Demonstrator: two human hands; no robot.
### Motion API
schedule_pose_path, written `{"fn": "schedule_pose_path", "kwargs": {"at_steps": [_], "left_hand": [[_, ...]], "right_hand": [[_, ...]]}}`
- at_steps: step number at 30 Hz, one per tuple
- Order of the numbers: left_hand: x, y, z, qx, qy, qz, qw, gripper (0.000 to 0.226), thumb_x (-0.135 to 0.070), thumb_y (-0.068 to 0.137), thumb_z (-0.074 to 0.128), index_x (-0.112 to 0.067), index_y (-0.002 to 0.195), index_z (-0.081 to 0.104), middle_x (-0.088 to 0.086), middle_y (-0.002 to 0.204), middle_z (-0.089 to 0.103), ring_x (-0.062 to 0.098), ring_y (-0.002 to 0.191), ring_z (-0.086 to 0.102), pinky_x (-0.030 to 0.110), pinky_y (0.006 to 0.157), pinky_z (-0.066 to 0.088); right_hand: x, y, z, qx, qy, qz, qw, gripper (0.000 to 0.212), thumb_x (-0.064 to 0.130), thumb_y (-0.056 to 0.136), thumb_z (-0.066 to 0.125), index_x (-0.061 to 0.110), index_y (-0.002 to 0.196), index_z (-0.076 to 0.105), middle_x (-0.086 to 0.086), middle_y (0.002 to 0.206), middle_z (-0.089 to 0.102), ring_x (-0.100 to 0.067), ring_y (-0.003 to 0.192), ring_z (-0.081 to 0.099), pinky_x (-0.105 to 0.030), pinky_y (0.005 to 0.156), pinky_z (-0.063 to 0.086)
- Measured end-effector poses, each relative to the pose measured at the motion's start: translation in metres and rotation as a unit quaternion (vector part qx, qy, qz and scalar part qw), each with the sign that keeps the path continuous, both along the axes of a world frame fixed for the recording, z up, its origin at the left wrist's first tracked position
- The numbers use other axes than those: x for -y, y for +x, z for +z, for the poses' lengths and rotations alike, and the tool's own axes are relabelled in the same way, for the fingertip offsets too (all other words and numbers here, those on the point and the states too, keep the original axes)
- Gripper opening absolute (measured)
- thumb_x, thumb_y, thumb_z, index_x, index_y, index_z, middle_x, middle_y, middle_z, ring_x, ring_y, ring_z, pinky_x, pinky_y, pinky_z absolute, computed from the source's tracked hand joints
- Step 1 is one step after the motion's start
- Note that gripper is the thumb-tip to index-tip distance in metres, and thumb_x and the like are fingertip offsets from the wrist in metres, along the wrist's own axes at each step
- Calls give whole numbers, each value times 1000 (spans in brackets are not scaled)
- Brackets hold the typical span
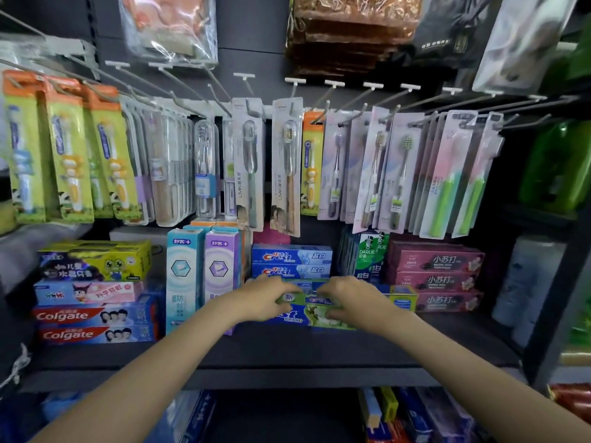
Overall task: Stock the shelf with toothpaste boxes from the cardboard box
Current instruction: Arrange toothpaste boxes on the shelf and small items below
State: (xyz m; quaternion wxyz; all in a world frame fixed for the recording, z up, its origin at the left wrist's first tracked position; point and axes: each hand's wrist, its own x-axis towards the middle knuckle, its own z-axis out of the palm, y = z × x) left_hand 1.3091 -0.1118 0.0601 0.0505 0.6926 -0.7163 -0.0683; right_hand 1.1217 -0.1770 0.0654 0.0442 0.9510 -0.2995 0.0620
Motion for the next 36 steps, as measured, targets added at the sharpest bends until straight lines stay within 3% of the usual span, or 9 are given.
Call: {"fn": "schedule_pose_path", "kwargs": {"at_steps": [2,5,7,11,14,17,24,28,36], "left_hand": [[-1,-2,4,4,-98,16,995,47,-22,95,49,-23,140,37,3,133,45,21,128,34,36,108,30],[0,-2,6,8,-315,34,948,50,0,90,45,-12,138,41,3,137,41,19,130,32,28,108,27],[2,3,-2,6,-351,35,936,52,12,82,47,-6,131,50,8,133,47,24,127,39,33,105,34],[14,22,-48,-9,-319,60,946,55,21,65,60,-1,115,63,15,121,58,33,112,57,39,89,53],[23,25,-72,-24,-208,110,972,56,7,87,40,-9,141,35,2,154,19,19,141,24,25,114,25],[34,30,-85,-24,-135,142,980,57,-2,93,32,-11,147,17,-1,157,-2,14,145,6,19,114,9],[57,37,-92,-49,-80,184,978,55,-7,95,38,-9,147,18,4,157,2,18,144,11,24,116,15],[67,41,-94,-59,-61,195,977,52,-9,95,39,-9,145,24,4,157,3,18,144,13,25,116,19],[72,36,-92,-71,-44,211,974,46,-9,94,42,-9,139,32,9,157,7,22,133,38,26,107,32]], "right_hand": [[14,5,9,34,-4,1,999,40,24,89,61,15,127,54,-5,122,55,-25,111,55,-40,95,46],[45,12,25,78,-85,-31,993,40,10,89,56,13,129,52,-6,122,50,-32,106,58,-43,88,49],[65,21,30,72,-120,-55,989,41,3,88,55,12,128,51,-8,122,49,-35,103,59,-43,82,51],[100,48,21,21,-93,-75,993,34,4,88,55,8,123,55,-12,121,51,-35,105,59,-44,86,51],[121,71,6,-1,-39,-82,996,31,7,90,53,5,120,57,-16,121,54,-36,108,57,-40,89,49],[136,86,-8,5,9,-75,997,32,10,89,54,5,121,58,-18,123,57,-34,111,56,-39,93,48],[155,97,-30,-2,50,-54,997,36,12,90,54,9,126,54,-17,124,58,-31,113,55,-38,95,47],[161,98,-39,-18,54,-45,997,53,7,92,49,16,142,37,-18,125,56,-32,113,54,-40,95,47],[164,104,-39,-32,58,-43,997,47,15,96,46,15,142,37,-17,128,54,-31,115,53,-37,97,46]]}}
